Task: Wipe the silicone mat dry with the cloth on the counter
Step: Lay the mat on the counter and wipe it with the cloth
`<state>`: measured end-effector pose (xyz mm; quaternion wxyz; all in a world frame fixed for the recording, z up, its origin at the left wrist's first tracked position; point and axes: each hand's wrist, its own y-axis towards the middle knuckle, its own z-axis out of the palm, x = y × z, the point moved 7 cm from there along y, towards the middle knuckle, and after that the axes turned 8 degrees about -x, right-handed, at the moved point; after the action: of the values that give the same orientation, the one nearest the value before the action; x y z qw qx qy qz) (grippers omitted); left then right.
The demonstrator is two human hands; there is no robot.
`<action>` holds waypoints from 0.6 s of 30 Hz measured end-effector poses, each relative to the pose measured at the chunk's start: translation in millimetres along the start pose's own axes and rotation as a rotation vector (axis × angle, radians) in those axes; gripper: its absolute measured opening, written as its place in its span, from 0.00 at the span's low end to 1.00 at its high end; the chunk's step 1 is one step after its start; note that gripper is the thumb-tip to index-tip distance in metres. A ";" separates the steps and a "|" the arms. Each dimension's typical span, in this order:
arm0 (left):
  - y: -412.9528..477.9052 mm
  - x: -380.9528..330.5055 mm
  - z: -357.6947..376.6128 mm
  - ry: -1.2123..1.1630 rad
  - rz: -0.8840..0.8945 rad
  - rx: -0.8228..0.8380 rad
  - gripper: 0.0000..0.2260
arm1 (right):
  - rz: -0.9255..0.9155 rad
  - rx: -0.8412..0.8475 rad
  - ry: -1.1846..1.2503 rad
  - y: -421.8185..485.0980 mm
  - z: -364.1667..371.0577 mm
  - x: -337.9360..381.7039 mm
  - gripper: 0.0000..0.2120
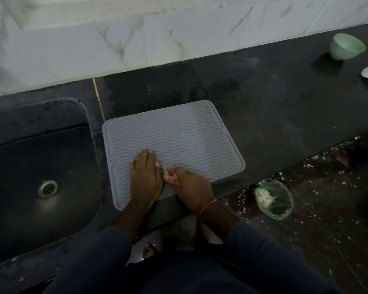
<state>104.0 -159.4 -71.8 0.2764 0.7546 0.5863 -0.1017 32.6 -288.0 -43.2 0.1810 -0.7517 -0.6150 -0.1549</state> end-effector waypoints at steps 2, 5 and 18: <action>-1.8 -0.1 3.4 0.083 0.001 0.009 0.22 | 0.115 -0.018 0.014 3.4 -27.9 -56.0 0.21; -0.6 -1.5 6.2 0.139 0.007 0.023 0.21 | 0.321 -0.147 -0.150 2.2 -84.8 -151.7 0.22; -0.8 0.4 6.3 0.120 0.032 0.034 0.22 | -0.097 0.016 0.002 16.5 -2.3 -0.9 0.17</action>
<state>104.4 -162.3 -77.5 0.2295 0.7731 0.5881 -0.0618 48.5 -292.8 -42.9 0.1799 -0.7194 -0.6517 -0.1593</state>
